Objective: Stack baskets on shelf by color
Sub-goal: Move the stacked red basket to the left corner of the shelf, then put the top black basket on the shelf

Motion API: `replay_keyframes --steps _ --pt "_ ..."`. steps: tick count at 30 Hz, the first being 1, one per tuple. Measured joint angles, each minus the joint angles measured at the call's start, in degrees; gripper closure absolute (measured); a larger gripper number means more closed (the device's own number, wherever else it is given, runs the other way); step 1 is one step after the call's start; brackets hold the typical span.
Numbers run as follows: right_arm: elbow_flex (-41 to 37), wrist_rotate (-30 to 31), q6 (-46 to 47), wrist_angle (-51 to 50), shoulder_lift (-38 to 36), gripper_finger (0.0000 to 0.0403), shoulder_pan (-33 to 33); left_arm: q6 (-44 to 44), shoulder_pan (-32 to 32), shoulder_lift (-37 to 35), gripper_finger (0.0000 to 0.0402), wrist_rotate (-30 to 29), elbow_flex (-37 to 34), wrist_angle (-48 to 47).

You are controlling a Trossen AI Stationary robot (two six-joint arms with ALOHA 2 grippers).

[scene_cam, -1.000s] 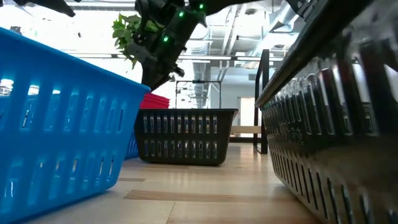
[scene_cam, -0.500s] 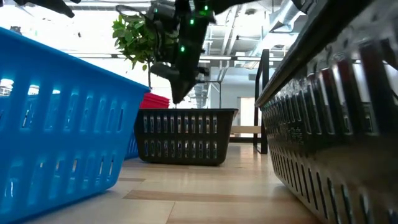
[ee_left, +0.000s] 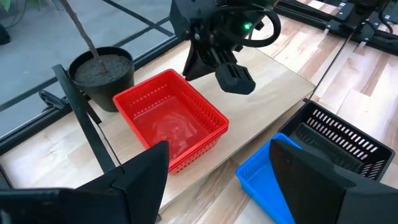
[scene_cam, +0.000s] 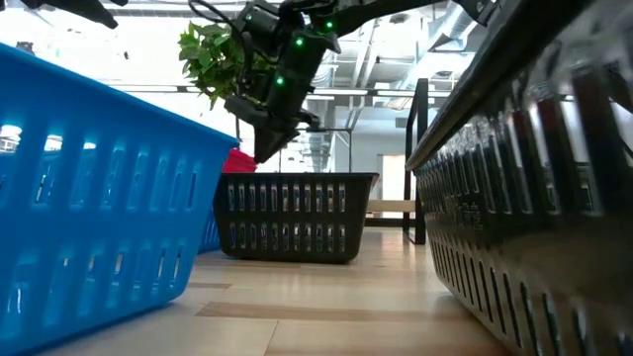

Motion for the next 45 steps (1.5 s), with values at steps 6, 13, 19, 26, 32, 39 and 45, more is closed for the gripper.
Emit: replay_keyframes --steps 6,13,19,26,32,39,45 --pt "-0.08 -0.12 1.90 -3.63 -2.36 0.0337 2.55 0.00 0.00 0.00 0.0136 0.02 0.00 0.00" --pt "-0.09 -4.10 9.80 -11.60 -3.48 0.0337 8.50 0.00 0.00 0.00 0.0136 0.62 0.00 -0.02" --pt "-0.07 -13.86 14.17 -25.30 -4.93 0.0334 17.32 1.35 0.00 0.00 0.0136 3.35 0.00 0.00" --pt "-0.25 -15.73 14.05 -23.17 -3.56 0.0265 27.22 1.92 0.00 0.00 0.0136 2.65 0.00 0.52" --pt "-3.93 -16.67 18.37 -17.52 -3.30 0.0180 28.44 3.02 0.00 0.00 0.0136 2.72 0.00 2.36" --pt "-6.53 -16.67 18.62 -12.39 -2.56 0.0162 29.78 2.97 0.00 0.02 0.0136 3.13 0.00 2.53" --pt "-11.89 -16.57 19.55 -10.53 -2.60 0.0170 30.24 2.95 0.00 0.03 0.0136 3.42 0.00 2.52"
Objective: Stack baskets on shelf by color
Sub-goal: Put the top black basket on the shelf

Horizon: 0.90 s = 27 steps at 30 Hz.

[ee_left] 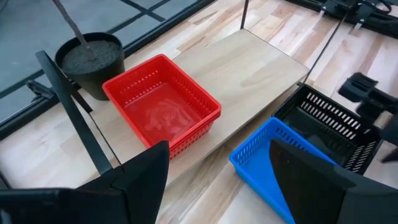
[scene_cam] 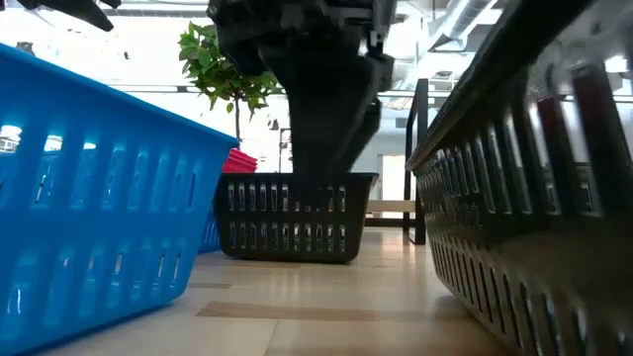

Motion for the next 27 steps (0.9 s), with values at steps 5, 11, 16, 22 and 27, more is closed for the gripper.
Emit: replay_keyframes --steps 5,11,16,22,27 --pt "-2.32 0.32 -0.59 2.07 -0.17 0.0170 -0.19 -0.02 0.00 0.01 0.0136 -0.11 0.00 -0.01" --pt "-3.95 0.31 -1.23 2.99 -0.09 0.0220 -0.14 -0.09 0.00 0.01 0.0136 -0.13 0.00 -0.01" --pt "-3.97 0.26 -1.18 1.54 -0.09 0.0344 -0.12 0.07 -0.01 0.01 0.0136 -0.17 0.00 -0.01" --pt "-1.39 -0.31 -1.61 -3.03 -0.13 0.0385 0.17 0.86 0.00 0.01 0.0136 -0.20 0.00 -0.01" --pt "8.44 -0.96 -2.10 -13.68 -0.80 0.0394 0.83 1.11 0.00 0.01 0.0136 -0.24 0.00 -0.03"
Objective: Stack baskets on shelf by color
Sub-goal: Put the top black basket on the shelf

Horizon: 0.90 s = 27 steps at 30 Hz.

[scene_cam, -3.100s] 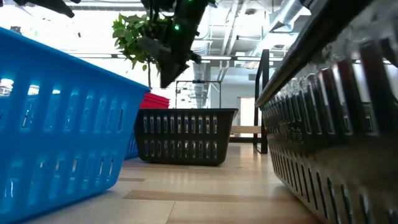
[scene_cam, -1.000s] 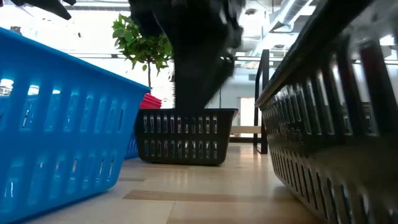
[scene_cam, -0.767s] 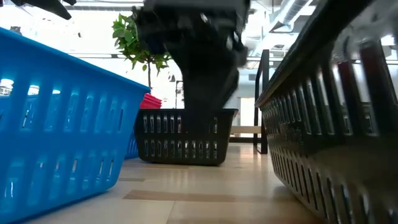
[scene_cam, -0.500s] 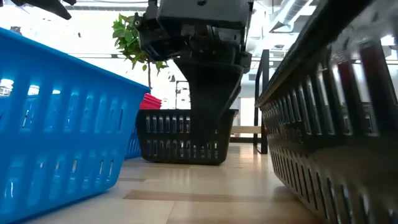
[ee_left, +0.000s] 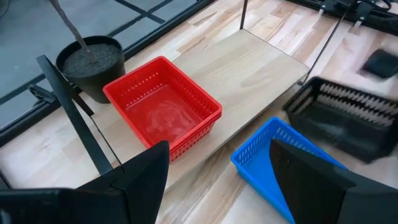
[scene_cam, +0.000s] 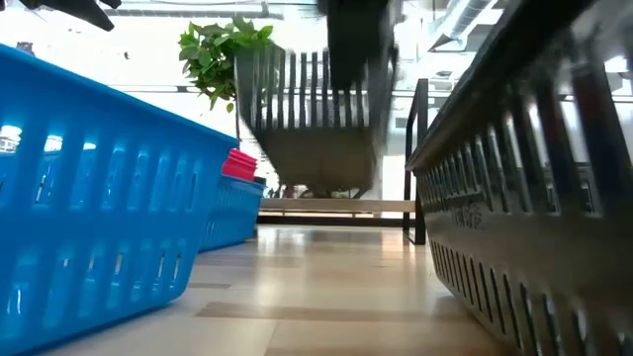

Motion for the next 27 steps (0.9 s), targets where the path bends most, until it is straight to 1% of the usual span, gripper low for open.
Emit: replay_keyframes --steps 2,4,7,9,11,15,17,19,22,25,27 --pt "5.66 1.49 -0.39 -4.73 -0.55 0.0387 0.06 0.00 -0.02 0.00 0.0136 0.00 0.00 0.00" --pt "10.86 4.83 -0.72 -8.65 -0.82 0.0385 0.02 0.02 0.00 0.02 0.0136 0.00 0.00 0.00" --pt "6.59 10.33 -2.52 -5.49 -5.35 0.0395 -1.11 0.11 -0.02 0.03 0.0136 -0.02 0.00 -0.26" --pt "5.15 14.05 -2.68 -5.29 -6.98 0.0396 -2.81 0.61 -0.02 0.02 0.0136 -0.02 0.00 -0.42" --pt "4.87 16.20 -2.99 -6.13 -7.08 0.0390 -5.36 0.95 0.00 0.02 0.0136 0.02 0.00 -0.42" --pt "4.62 16.53 -8.15 -4.63 -4.86 0.0389 -10.40 0.98 0.00 0.02 0.0136 0.02 0.00 -0.46" --pt "4.96 15.79 -11.69 -1.00 -3.20 0.0395 -12.73 0.98 -0.02 0.02 0.0136 0.00 0.00 -0.42" --pt "4.68 14.30 -13.92 0.01 -1.67 0.0397 -14.85 0.98 -0.02 0.01 0.0136 0.04 0.00 -0.47" --pt "4.64 11.54 -15.79 1.55 0.14 0.0385 -17.80 0.98 -0.01 0.04 0.0136 0.39 0.00 -0.39" --pt "4.97 11.02 -16.38 2.65 1.04 0.0377 -19.92 1.03 -0.02 -0.02 0.0136 0.37 0.00 -0.54" --pt "4.71 10.22 -16.88 2.89 1.69 0.0379 -20.98 1.05 0.00 0.02 0.0136 0.35 0.00 -0.46"
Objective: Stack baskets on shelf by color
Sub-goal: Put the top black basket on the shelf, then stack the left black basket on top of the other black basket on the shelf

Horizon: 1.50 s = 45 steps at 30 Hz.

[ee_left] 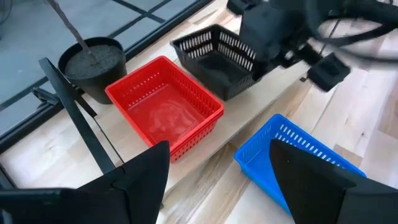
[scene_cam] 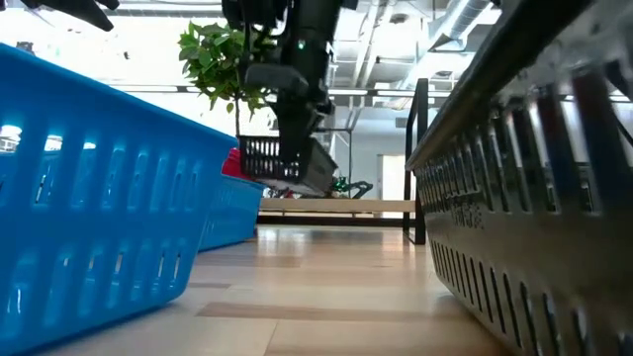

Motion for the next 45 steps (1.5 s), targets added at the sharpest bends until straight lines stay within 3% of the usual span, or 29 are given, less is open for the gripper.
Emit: replay_keyframes --steps 7,28,37,45 --pt "0.00 -3.60 -0.80 1.76 1.09 0.0393 -0.59 0.00 0.00 -0.02 0.0136 -0.04 0.00 -0.02" --pt "0.04 -3.45 -3.30 3.62 1.93 0.0351 0.18 -0.07 -0.01 -0.02 0.0136 -0.06 0.00 0.00" --pt "0.04 -3.50 -3.38 3.61 1.91 0.0296 -0.08 -0.03 -0.01 -0.02 0.0136 0.04 0.00 0.00" --pt "4.79 -13.46 2.80 -2.01 -1.83 0.0227 0.86 -0.02 -0.02 -0.02 0.0136 0.04 0.00 -0.01"
